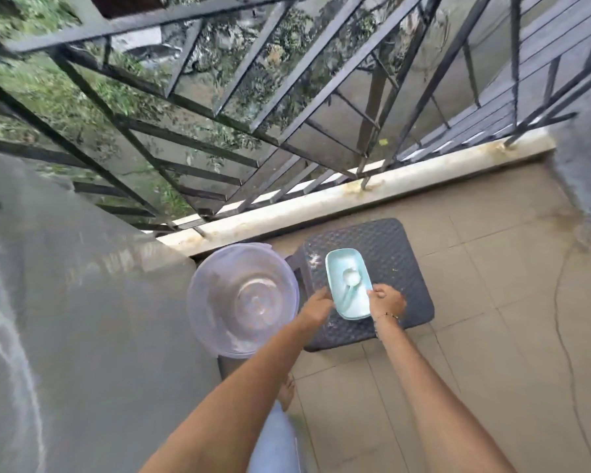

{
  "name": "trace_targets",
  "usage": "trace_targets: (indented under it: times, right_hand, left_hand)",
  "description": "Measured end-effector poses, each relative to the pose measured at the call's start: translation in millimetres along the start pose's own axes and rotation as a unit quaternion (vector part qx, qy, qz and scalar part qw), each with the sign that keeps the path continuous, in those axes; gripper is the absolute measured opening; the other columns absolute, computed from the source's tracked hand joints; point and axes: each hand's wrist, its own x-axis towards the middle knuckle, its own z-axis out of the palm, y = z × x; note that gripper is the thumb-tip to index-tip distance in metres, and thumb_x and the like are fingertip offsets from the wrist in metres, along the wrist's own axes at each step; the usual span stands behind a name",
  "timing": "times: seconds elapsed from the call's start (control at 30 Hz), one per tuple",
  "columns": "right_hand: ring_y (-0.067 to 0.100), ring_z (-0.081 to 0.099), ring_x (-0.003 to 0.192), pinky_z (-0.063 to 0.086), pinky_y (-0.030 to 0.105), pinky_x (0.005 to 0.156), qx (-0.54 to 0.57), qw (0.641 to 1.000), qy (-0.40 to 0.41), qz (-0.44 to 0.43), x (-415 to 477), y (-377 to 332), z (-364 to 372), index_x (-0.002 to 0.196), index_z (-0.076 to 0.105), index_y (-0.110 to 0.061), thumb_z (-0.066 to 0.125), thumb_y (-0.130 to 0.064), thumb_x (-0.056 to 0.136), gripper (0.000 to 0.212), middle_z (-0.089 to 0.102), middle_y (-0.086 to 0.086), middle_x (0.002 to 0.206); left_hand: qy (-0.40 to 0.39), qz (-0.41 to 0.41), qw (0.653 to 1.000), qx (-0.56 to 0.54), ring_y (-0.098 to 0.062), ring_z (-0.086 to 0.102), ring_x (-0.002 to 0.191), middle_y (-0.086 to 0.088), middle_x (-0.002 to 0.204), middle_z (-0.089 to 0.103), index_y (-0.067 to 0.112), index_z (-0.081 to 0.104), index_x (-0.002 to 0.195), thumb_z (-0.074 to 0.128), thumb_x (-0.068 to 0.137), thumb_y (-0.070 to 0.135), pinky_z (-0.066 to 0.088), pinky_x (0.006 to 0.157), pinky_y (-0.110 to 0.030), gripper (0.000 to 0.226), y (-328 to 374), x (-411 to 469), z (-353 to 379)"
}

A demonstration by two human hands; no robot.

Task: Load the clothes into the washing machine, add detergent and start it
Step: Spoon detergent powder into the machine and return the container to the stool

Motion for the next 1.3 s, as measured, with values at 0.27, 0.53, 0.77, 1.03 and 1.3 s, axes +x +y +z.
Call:
trace_targets:
  times: [0.27, 0.53, 0.77, 1.03, 1.3]
  right_hand:
    - [0.031, 0.061, 0.102, 0.045, 0.027, 0.08, -0.028, 0.999, -0.014, 0.013, 17, 7, 11, 0.103, 0.072, -0.014, 0.059, -0.014, 0.088, 0.02, 0.071, 0.009, 0.109]
    - [0.03, 0.062, 0.101, 0.05, 0.031, 0.084, -0.042, 0.999, -0.001, 0.003, 18, 9, 15, 0.1, 0.072, -0.01, 0.06, -0.013, 0.088, 0.017, 0.071, 0.01, 0.107]
    - [0.031, 0.065, 0.092, 0.045, 0.025, 0.068, -0.026, 0.997, 0.017, -0.069, -24, -25, -2, 0.092, 0.07, -0.003, 0.065, -0.011, 0.084, 0.012, 0.071, 0.016, 0.097]
    - [0.014, 0.062, 0.073, 0.051, 0.028, 0.072, 0.032, 0.948, -0.05, -0.313, -142, -116, 23, 0.081, 0.071, -0.008, 0.068, -0.028, 0.084, 0.02, 0.069, 0.007, 0.081]
    - [0.005, 0.058, 0.062, 0.046, 0.01, 0.059, 0.102, 0.878, -0.164, -0.437, -307, -198, 92, 0.079, 0.064, -0.018, 0.069, -0.003, 0.078, 0.016, 0.066, 0.0, 0.082]
  left_hand:
    - [-0.013, -0.008, 0.998, 0.055, -0.041, 0.041, 0.128, -0.01, 0.141, 0.048, 0.007, 0.04, 0.141, 0.031, 0.087, -0.018, 0.039, 0.097, -0.042, 0.06, -11, 18, -6]
    - [-0.001, -0.033, 0.995, 0.099, -0.022, 0.044, 0.132, -0.005, 0.144, 0.046, 0.012, 0.043, 0.141, 0.043, 0.095, 0.003, 0.036, 0.11, -0.033, 0.047, -48, 25, -28]
    - [0.048, -0.009, 0.998, 0.033, -0.014, 0.061, 0.094, 0.0, 0.108, 0.064, 0.018, 0.063, 0.112, 0.05, 0.092, 0.012, 0.05, 0.084, -0.025, 0.025, -62, -17, -52]
    - [0.179, 0.162, 0.969, -0.047, -0.011, 0.057, 0.07, 0.001, 0.085, 0.062, 0.024, 0.06, 0.094, 0.041, 0.098, 0.012, 0.044, 0.063, -0.016, 0.023, -4, -128, -120]
    - [0.248, 0.303, 0.917, -0.077, -0.006, 0.055, 0.06, 0.005, 0.08, 0.064, 0.017, 0.067, 0.091, 0.055, 0.09, 0.005, 0.039, 0.054, -0.011, 0.016, -3, -265, -255]
